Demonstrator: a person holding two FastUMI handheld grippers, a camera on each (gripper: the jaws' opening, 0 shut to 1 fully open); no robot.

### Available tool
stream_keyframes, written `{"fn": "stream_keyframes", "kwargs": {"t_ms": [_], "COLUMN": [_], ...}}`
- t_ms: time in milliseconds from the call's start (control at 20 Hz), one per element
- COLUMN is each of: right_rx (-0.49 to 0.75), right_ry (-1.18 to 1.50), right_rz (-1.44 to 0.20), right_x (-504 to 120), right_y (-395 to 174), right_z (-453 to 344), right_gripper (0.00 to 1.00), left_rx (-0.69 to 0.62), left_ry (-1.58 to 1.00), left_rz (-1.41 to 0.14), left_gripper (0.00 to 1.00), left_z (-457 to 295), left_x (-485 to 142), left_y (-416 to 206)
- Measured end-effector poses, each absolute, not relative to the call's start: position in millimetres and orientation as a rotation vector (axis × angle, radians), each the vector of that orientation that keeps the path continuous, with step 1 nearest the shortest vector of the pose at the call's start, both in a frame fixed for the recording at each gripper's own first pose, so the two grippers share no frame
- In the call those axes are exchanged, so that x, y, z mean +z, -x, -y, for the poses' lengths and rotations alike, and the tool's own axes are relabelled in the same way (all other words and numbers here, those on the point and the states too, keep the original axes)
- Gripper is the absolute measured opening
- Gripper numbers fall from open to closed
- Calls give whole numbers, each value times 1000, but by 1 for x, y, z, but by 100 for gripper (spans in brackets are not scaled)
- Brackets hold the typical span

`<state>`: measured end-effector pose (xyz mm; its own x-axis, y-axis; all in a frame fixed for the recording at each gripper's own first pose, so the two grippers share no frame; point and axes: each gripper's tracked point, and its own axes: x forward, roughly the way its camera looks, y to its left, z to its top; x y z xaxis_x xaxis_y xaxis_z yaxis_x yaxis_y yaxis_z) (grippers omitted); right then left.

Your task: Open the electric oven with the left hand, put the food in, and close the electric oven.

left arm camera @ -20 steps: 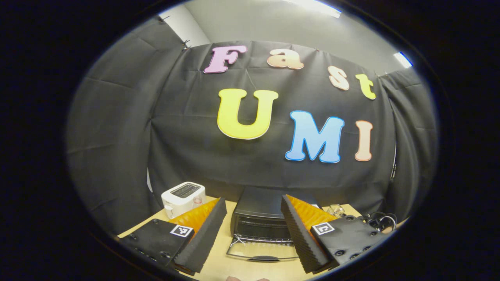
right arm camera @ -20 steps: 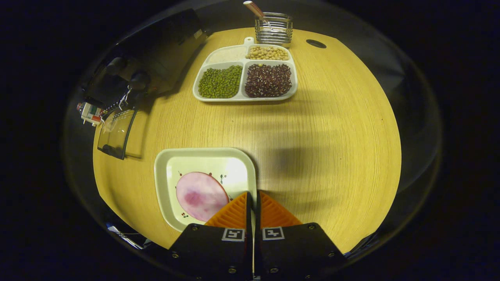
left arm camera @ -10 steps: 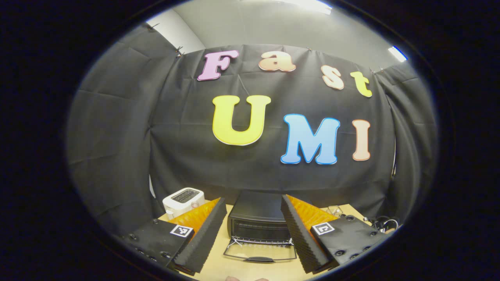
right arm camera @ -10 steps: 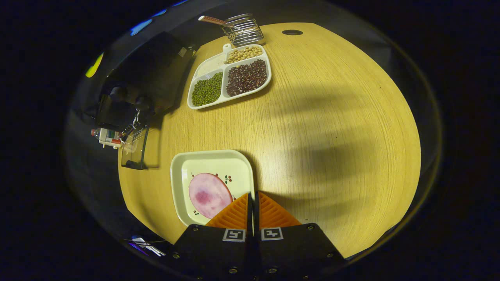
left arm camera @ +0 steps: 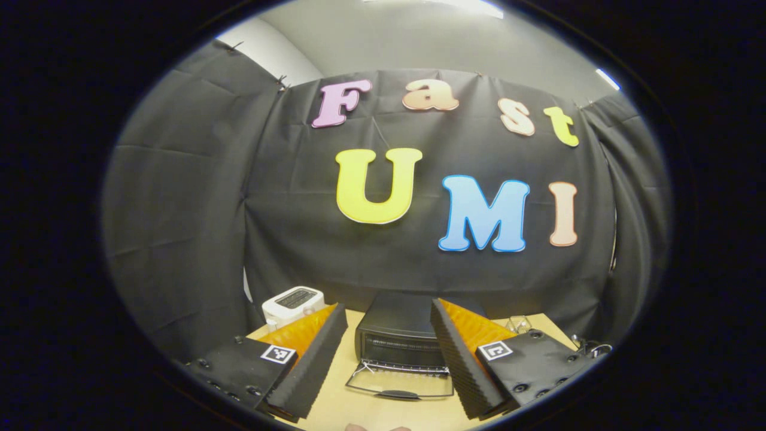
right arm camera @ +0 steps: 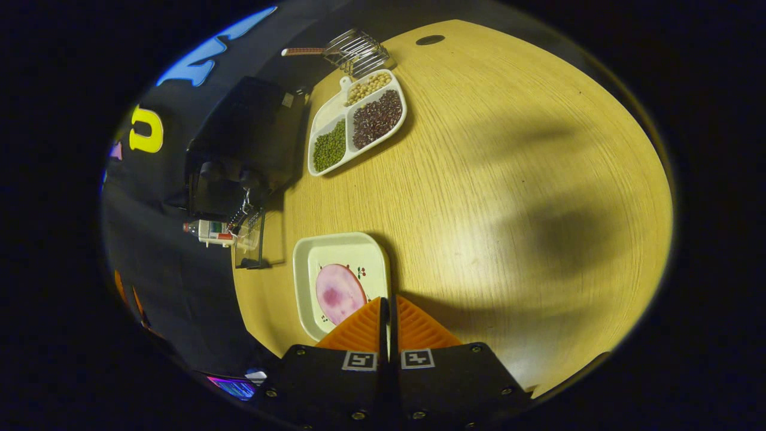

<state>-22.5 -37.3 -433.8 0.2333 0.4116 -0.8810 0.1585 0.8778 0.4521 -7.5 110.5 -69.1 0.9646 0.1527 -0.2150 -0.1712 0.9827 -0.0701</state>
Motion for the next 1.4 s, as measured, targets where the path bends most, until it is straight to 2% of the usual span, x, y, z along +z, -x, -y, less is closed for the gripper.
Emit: {"fn": "stream_keyframes", "kwargs": {"t_ms": [200,300,450,500,550,600,650,750,900,1100,1200,1250,1300,1400], "right_rx": [81,51,-15,-58,-87,-77,-78,-66,-45,21,59,76,91,100], "right_ry": [-353,-305,-216,-203,-171,-187,-222,-265,-309,-712,-818,-858,-885,-927], "right_rz": [-1403,-1413,-1425,-1423,-1415,-1406,-1391,-1382,-1373,-1292,-1230,-1210,-1189,-1164], "right_x": [-444,-443,-443,-445,-445,-441,-434,-444,-444,-444,-445,-446,-448,-451], "right_y": [23,20,21,21,21,22,23,22,26,26,25,25,26,28], "right_z": [35,30,25,26,32,34,34,36,33,12,11,9,8,5], "right_gripper": [0,5,42,43,42,34,9,1,0,0,0,0,0,0], "left_rx": [94,60,14,5,-1,-10,-18,-28,-32,-15,-4,1,6,11], "left_ry": [89,110,129,131,135,142,150,161,165,153,149,143,134,119], "left_rz": [-219,-223,-231,-234,-235,-232,-228,-230,-228,-230,-233,-236,-235,-235], "left_gripper": [99,99,99,99,95,93,91,91,99,99,92,95,92,95], "left_z": [-106,-108,-114,-117,-121,-122,-124,-124,-125,-131,-135,-136,-137,-138], "left_x": [-76,-80,-87,-90,-90,-89,-91,-93,-92,-89,-87,-86,-85,-81], "left_y": [-3,-9,-17,-20,-23,-26,-30,-34,-38,-37,-33,-32,-30,-29]}}
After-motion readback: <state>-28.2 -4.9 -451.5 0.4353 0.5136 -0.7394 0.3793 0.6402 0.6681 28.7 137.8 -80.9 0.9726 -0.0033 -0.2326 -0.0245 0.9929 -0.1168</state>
